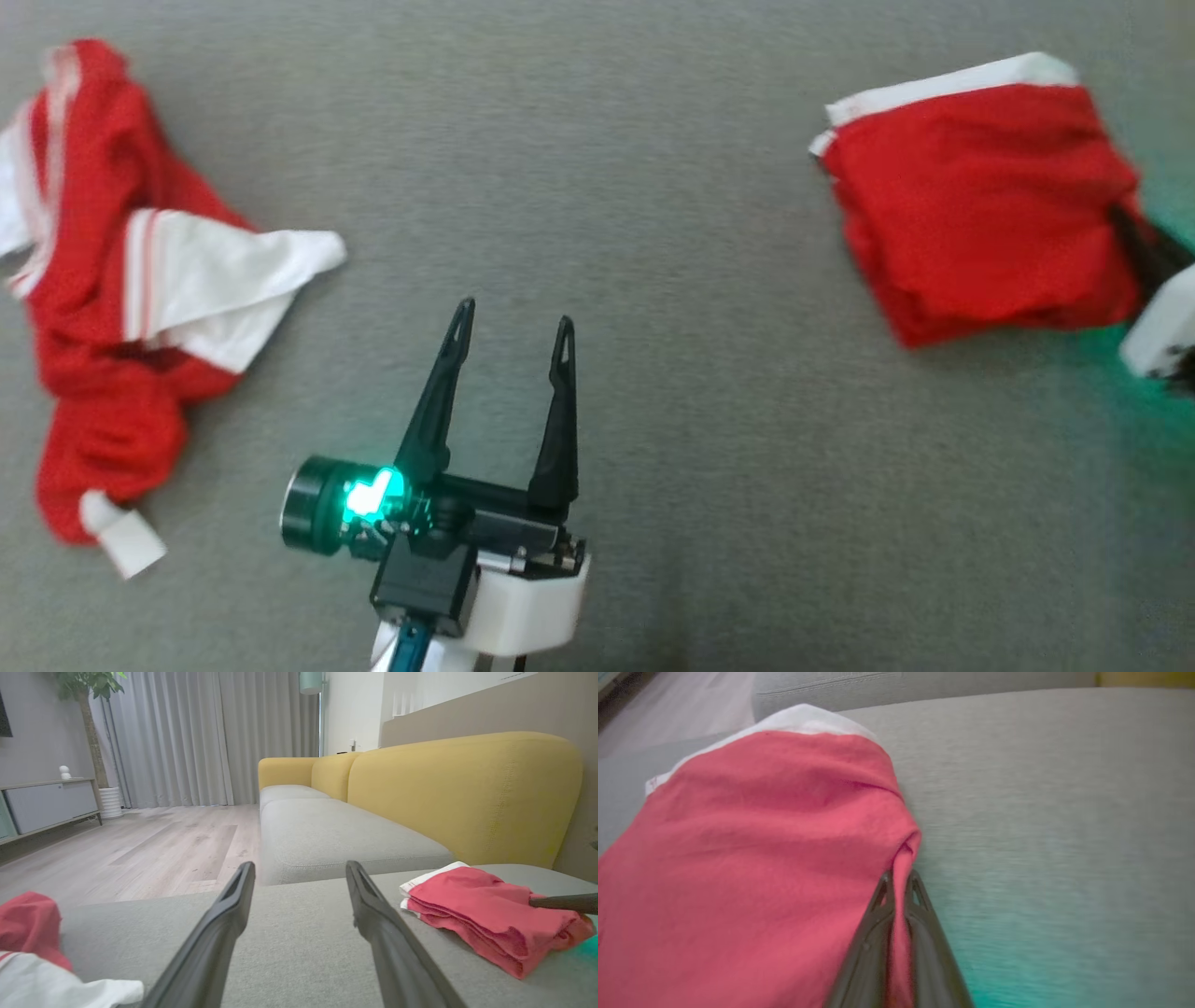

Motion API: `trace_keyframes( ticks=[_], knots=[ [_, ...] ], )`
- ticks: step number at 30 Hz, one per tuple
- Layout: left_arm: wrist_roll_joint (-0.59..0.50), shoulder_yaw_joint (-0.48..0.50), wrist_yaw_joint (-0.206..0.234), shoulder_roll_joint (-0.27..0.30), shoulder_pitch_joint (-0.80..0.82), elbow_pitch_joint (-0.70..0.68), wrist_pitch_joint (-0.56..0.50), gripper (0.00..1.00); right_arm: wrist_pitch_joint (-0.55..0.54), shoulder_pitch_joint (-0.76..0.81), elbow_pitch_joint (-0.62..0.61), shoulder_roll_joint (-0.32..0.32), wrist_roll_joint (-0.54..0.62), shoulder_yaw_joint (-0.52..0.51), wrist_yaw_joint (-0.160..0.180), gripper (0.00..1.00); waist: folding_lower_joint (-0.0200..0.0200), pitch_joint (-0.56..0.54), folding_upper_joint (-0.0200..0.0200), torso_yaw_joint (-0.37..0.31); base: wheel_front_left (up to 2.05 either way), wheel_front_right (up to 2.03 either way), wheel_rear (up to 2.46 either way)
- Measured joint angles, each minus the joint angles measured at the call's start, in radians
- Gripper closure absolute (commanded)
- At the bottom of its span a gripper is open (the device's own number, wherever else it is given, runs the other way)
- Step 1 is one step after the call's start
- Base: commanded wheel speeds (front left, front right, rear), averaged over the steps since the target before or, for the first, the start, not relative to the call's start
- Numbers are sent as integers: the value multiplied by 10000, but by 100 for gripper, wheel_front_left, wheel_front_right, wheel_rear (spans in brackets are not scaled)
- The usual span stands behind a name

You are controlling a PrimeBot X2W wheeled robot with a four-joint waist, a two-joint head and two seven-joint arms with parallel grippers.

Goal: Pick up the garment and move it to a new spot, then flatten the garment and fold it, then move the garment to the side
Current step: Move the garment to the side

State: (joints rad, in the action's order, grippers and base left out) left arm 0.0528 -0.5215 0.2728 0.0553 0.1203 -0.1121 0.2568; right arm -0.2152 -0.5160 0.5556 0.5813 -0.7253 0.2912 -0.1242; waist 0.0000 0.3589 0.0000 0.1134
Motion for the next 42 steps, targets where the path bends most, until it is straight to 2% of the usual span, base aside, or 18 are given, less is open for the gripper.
trace_keyframes(
  ticks=[5, 10, 15, 17, 22, 23, 24, 25, 29, 35, 39, 42],
  knots=[
    [-219, 27, -140, 2, 408, -127, 2, 0, 316, -145, 151, 1223, 38, -12, 0, 100, 0, 471, 0, -680, 0, 0, 0],
    [-382, 82, -278, 27, 996, -128, 6, 0, 694, -322, 468, 1990, 52, -194, 0, 100, 1, 1070, 0, -1320, 0, 0, 0],
    [-454, 115, -360, 102, 1332, -96, 10, 0, 1072, -546, 867, 2343, 215, -497, 0, 100, 1, 1531, 0, -1765, 0, 0, 0],
    [-472, 117, -362, 144, 1441, -54, 10, 0, 1112, -682, 823, 2332, -107, -537, 0, 100, 1, 1717, 0, -1948, 0, 0, 0],
    [-525, 88, -362, 201, 1517, 50, 10, 0, 1465, -933, 1024, 2380, 619, -435, 0, 100, 3, 1957, 0, -2167, 0, 0, 0],
    [-523, 77, -364, 199, 1530, 96, 10, 0, 1467, -983, 1156, 2343, 700, -485, 0, 84, 3, 1921, 0, -2161, 0, 0, 0],
    [-522, 71, -364, 201, 1545, 121, 10, 0, 1467, -1013, 1283, 2289, 788, -529, 0, 52, 1, 1868, 0, -2141, 0, 0, 0],
    [-508, 69, -364, 199, 1551, 130, 10, 0, 1469, -1036, 1442, 2232, 899, -591, 0, 0, 0, 1803, 0, -2120, 0, 0, 0],
    [-391, 69, -357, 196, 1523, 198, 10, 0, 1655, -1072, 1864, 1969, 1501, -782, 0, 0, 0, 1430, 0, -2014, 0, 0, 0],
    [-94, 155, -347, 184, 946, 349, 8, 0, 2079, -967, 1722, 1312, 2324, -894, 0, 0, -1, 502, 0, -1825, 0, 0, 0],
    [443, 617, -253, 146, 212, 639, 10, 0, 2529, -256, 1122, 575, 2700, -995, 0, 0, -2, -315, 0, -1679, 0, 0, 0],
    [963, 978, -267, 100, -443, 1101, 6, 0, 2761, 556, 614, -234, 2773, -974, 0, 0, -3, -994, 0, -1552, 0, 0, 0]
  ],
)
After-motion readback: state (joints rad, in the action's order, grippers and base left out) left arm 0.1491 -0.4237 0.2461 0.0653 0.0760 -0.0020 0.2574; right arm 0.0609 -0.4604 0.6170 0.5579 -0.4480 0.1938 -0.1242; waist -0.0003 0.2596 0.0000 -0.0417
